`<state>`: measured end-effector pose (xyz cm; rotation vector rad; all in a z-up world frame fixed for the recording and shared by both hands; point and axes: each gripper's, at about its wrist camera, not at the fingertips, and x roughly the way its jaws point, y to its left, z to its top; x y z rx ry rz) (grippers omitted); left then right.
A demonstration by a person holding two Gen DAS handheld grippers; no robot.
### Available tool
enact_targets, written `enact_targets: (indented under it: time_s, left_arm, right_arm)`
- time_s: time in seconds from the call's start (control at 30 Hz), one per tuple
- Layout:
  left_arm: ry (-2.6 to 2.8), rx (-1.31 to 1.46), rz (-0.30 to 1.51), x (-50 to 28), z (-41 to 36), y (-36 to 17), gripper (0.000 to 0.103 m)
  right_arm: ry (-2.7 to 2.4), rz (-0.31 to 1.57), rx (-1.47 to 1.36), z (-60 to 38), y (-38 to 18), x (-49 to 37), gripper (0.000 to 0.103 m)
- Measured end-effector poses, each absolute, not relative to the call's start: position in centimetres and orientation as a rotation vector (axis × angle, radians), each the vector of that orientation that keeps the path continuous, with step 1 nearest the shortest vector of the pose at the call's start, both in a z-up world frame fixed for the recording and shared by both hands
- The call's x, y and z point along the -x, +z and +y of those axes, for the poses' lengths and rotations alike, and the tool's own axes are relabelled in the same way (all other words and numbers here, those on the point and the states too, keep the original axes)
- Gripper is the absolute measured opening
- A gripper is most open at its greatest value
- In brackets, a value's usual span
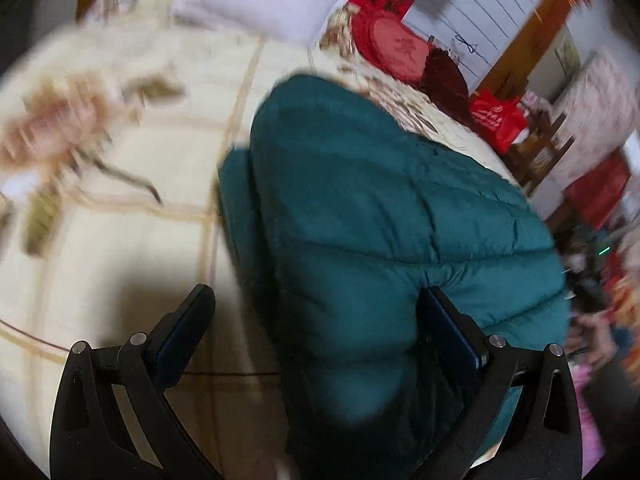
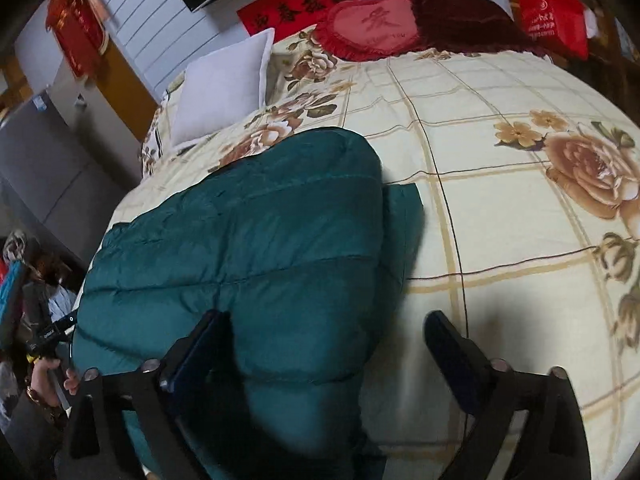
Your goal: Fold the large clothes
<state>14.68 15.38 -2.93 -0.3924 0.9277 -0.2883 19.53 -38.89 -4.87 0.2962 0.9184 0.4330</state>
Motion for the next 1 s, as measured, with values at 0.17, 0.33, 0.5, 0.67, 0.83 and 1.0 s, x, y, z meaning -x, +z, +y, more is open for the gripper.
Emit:
enact_targets:
  time_s: [0.17,0.33,0.5,0.67,0.83,1.0]
  left_arm:
    - [-0.360,0.343,0.963,-16.9,15.1,-2.6,0.103]
    - [-0.445,0.364,0.949,-18.9,15.5,-2.6,0.103]
    - [-0.488,0.337,0.931,-20.7,15.0,-2.5,0.103]
    - [-0.495,0.308,0.867,-19.4,14.4,-1.5,0.056]
    - [-0.387,0.268,0.778,-17.6,13.1,1.4,0.033]
    - [-0.333,0.270,0.728,-15.9,11.9,6.0,0.029]
  right_arm:
    - [0.516,0.912,-0.288,-38.9,-5.4,-20.8,0.103]
    - [0.687,0.961,-0.323,-38.2,-5.5,-23.3,0.103]
    - [0.817,1.003,-0.325,-37.4,-5.6,-24.8,0.103]
    - [0.851,1.022,-0.272,-36.3,-5.4,-25.1,0.089]
    - [0.737,0.888,-0.199,-35.9,-2.7,-23.2,0.050]
    - [0.612,0.821,-0.127,-34.6,2.1,-21.6,0.037]
